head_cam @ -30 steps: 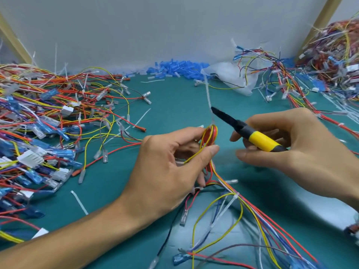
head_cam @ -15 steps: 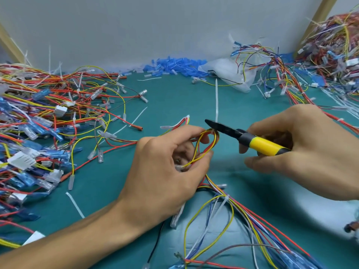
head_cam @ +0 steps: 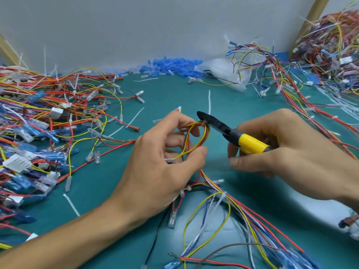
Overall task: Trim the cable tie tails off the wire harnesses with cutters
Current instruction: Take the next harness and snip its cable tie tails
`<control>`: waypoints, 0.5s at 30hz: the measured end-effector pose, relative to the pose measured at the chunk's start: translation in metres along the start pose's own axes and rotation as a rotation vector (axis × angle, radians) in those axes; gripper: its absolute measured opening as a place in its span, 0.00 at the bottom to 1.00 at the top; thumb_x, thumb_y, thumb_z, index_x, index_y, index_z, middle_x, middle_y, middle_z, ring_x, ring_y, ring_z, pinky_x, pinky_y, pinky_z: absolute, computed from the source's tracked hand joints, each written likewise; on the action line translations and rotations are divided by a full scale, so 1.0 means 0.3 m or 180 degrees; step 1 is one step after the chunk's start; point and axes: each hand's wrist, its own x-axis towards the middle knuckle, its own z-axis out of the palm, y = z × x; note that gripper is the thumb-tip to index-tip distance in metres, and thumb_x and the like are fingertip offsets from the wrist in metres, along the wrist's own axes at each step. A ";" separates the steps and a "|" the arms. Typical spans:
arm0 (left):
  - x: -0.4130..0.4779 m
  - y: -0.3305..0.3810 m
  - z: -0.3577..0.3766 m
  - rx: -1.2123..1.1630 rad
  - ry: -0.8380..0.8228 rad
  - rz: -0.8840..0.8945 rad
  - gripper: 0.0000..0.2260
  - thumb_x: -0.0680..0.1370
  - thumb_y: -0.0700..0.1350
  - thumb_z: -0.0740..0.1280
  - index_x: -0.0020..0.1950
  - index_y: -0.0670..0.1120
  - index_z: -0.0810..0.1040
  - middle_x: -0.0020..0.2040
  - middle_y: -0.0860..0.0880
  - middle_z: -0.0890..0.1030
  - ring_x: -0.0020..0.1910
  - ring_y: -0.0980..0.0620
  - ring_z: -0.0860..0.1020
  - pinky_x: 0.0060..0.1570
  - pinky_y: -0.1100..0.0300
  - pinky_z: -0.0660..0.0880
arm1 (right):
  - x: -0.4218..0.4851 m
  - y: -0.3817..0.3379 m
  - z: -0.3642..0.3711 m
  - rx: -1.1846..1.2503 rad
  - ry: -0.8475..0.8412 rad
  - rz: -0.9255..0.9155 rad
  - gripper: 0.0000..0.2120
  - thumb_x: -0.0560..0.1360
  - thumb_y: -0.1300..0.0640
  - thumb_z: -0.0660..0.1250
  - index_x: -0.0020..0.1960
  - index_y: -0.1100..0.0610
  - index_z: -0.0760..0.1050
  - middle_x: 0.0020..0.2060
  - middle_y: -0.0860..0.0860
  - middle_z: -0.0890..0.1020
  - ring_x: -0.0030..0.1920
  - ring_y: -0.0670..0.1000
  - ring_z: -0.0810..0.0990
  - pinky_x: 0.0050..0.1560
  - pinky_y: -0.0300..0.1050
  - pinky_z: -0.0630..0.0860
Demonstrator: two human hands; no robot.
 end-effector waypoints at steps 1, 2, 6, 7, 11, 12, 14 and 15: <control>0.002 0.004 -0.003 -0.0190 -0.0097 -0.0076 0.09 0.76 0.45 0.73 0.50 0.52 0.74 0.39 0.46 0.84 0.21 0.50 0.72 0.24 0.64 0.70 | 0.001 0.002 0.004 0.0029 0.0049 -0.0018 0.13 0.64 0.45 0.75 0.45 0.52 0.84 0.28 0.52 0.78 0.27 0.49 0.71 0.30 0.47 0.70; 0.002 0.006 -0.005 -0.0344 -0.0182 -0.0127 0.10 0.77 0.44 0.72 0.49 0.51 0.72 0.43 0.45 0.86 0.19 0.48 0.73 0.22 0.64 0.70 | 0.001 0.002 0.006 0.0039 0.0093 -0.0035 0.13 0.64 0.46 0.75 0.45 0.52 0.84 0.28 0.51 0.78 0.27 0.48 0.71 0.29 0.45 0.69; 0.004 0.005 -0.007 -0.0723 -0.0222 -0.0200 0.10 0.77 0.42 0.73 0.49 0.46 0.71 0.40 0.43 0.87 0.15 0.49 0.70 0.19 0.64 0.69 | 0.000 0.002 0.007 -0.0027 0.0157 -0.0021 0.12 0.63 0.46 0.75 0.45 0.50 0.85 0.29 0.51 0.81 0.28 0.51 0.74 0.28 0.43 0.70; 0.004 0.005 -0.006 -0.0741 -0.0152 -0.0189 0.10 0.76 0.41 0.73 0.49 0.45 0.72 0.38 0.43 0.87 0.15 0.51 0.70 0.19 0.65 0.68 | 0.002 0.004 0.007 -0.0047 0.0157 -0.0013 0.13 0.63 0.46 0.75 0.44 0.50 0.85 0.30 0.51 0.81 0.29 0.54 0.77 0.30 0.44 0.72; 0.003 0.010 0.004 -0.0576 0.0235 0.0041 0.07 0.73 0.33 0.77 0.48 0.41 0.82 0.33 0.42 0.85 0.18 0.63 0.73 0.23 0.74 0.67 | 0.005 0.015 -0.001 -0.0089 0.0119 0.0003 0.14 0.63 0.44 0.75 0.46 0.49 0.85 0.32 0.50 0.84 0.32 0.56 0.81 0.33 0.48 0.77; 0.003 0.010 0.006 -0.0528 0.0305 0.0067 0.06 0.73 0.31 0.76 0.47 0.39 0.84 0.33 0.42 0.85 0.18 0.63 0.73 0.23 0.75 0.67 | 0.003 0.018 -0.005 -0.0141 0.0091 0.0000 0.13 0.64 0.44 0.74 0.46 0.48 0.85 0.32 0.50 0.83 0.32 0.55 0.81 0.34 0.51 0.79; 0.002 0.008 0.009 -0.0431 0.0418 0.0049 0.06 0.74 0.30 0.75 0.46 0.39 0.86 0.33 0.44 0.85 0.19 0.63 0.73 0.23 0.76 0.67 | 0.002 0.025 -0.009 -0.0400 0.0088 -0.0089 0.14 0.66 0.43 0.73 0.46 0.50 0.83 0.31 0.52 0.81 0.32 0.57 0.79 0.36 0.57 0.81; 0.001 0.007 0.009 -0.0406 0.0462 0.0023 0.06 0.74 0.30 0.75 0.45 0.40 0.87 0.33 0.44 0.85 0.18 0.63 0.73 0.23 0.75 0.67 | 0.001 0.028 -0.009 -0.0570 0.0135 -0.0181 0.15 0.67 0.43 0.71 0.46 0.52 0.82 0.31 0.54 0.80 0.33 0.59 0.77 0.36 0.60 0.80</control>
